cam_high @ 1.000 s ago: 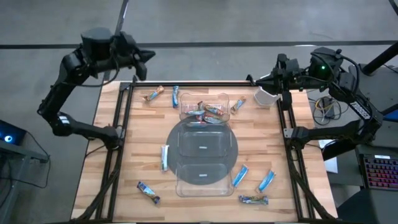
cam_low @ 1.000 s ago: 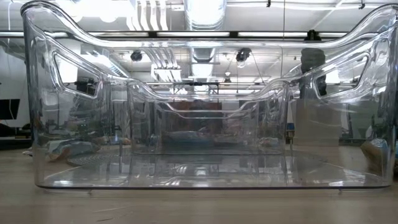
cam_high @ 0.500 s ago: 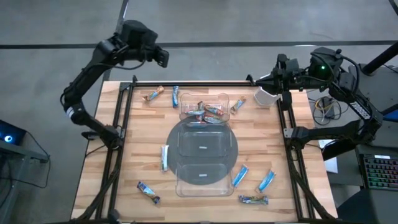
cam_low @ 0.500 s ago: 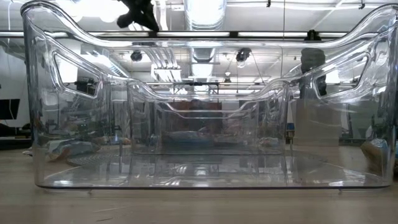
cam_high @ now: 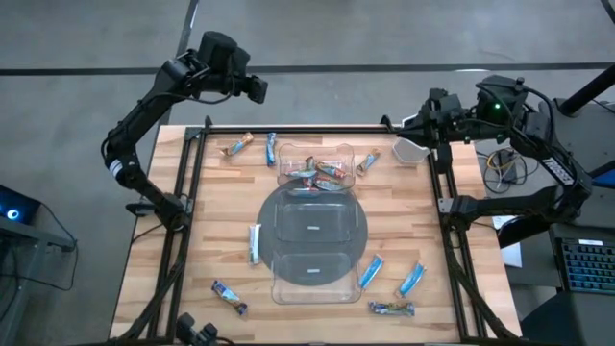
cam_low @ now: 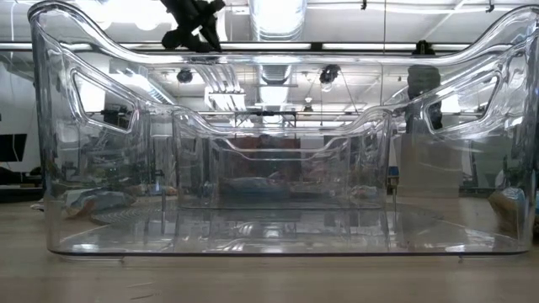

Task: Pick and place Granola Bars by type
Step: Put the blue granola bar into the middle transparent bin

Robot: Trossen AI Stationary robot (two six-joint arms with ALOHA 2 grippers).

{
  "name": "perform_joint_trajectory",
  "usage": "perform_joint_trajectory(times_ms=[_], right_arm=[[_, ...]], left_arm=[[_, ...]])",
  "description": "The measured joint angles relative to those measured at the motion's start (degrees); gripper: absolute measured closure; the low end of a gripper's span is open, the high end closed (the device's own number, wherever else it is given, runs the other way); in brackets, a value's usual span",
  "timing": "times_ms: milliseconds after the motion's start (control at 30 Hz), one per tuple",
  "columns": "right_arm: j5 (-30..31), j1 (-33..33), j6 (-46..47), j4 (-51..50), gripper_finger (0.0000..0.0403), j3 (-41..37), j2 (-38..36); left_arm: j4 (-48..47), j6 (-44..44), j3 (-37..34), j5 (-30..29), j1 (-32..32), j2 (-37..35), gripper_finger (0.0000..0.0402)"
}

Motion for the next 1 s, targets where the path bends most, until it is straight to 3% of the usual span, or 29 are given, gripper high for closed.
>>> perform_joint_trajectory(times_ms=[267,767,1000], right_arm=[[0.02,-0.02,-1.93,0.04,0.0394,0.00,-1.53],[1.40,-0.01,-1.31,-0.03,0.0394,0.00,-2.40],[1.53,0.00,-0.93,-0.37,0.0394,0.00,-2.45]], left_arm=[[-7.77,-3.70,0.02,-1.94,2.27,2.01,0.0204],[-12.31,-6.32,0.02,-2.49,3.40,14.27,0.0203],[-12.88,-10.99,0.00,1.53,3.38,20.84,0.0203]])
